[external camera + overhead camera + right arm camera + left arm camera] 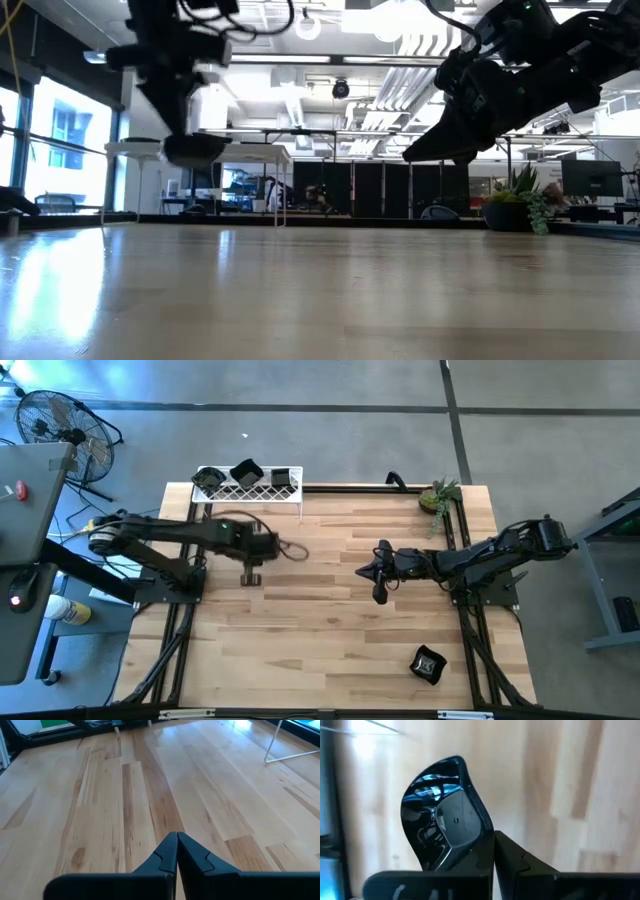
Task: Pick & Place Mini shaped plates
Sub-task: Stack the black leaf-shaped plate on top of the black leaf-shaped plate on the shelf
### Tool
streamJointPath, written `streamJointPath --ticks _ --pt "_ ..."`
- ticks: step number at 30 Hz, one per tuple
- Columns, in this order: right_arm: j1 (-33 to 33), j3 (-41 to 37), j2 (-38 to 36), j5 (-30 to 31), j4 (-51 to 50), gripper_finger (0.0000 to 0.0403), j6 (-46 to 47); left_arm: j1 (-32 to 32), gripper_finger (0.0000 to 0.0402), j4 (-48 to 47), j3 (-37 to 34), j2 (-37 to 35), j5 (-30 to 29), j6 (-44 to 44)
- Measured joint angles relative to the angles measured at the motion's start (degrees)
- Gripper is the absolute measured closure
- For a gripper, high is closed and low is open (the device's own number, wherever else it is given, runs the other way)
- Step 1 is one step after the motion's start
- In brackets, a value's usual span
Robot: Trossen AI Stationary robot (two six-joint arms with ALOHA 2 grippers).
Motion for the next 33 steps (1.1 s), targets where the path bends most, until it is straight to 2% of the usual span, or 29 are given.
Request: streamJointPath --ticks 5,7,11,15,21,27,33 --pt "0.0 0.0 0.0 0.0 0.1 0.0400 0.0 4.5 0.0401 -3.3 6.0 -4.7 -3.6 -0.6" --pt "0.0 0.0 0.0 0.0 0.4 0.0397 0.1 6.6 0.0401 -8.4 9.3 -6.0 -6.4 -0.3" --pt "0.0 0.0 0.0 0.0 0.5 0.0399 0.1 11.7 0.0401 -14.8 17.2 -6.1 -11.7 0.8" --pt "0.0 0.0 0.0 0.0 0.4 0.0401 0.3 18.6 0.0401 -18.4 22.4 -6.3 -13.1 3.8" --pt "0.4 0.0 0.0 -0.1 0.4 0.0397 0.4 30.0 0.0401 -20.0 21.2 -6.2 -12.1 10.2" --pt "0.7 0.0 0.0 -0.1 0.4 0.0400 0.1 40.2 0.0401 -16.1 18.3 -6.2 -8.5 17.9" --pt "0.7 0.0 0.0 -0.1 0.4 0.0398 0.1 46.1 0.0401 -11.1 14.6 -6.1 -7.1 23.1"
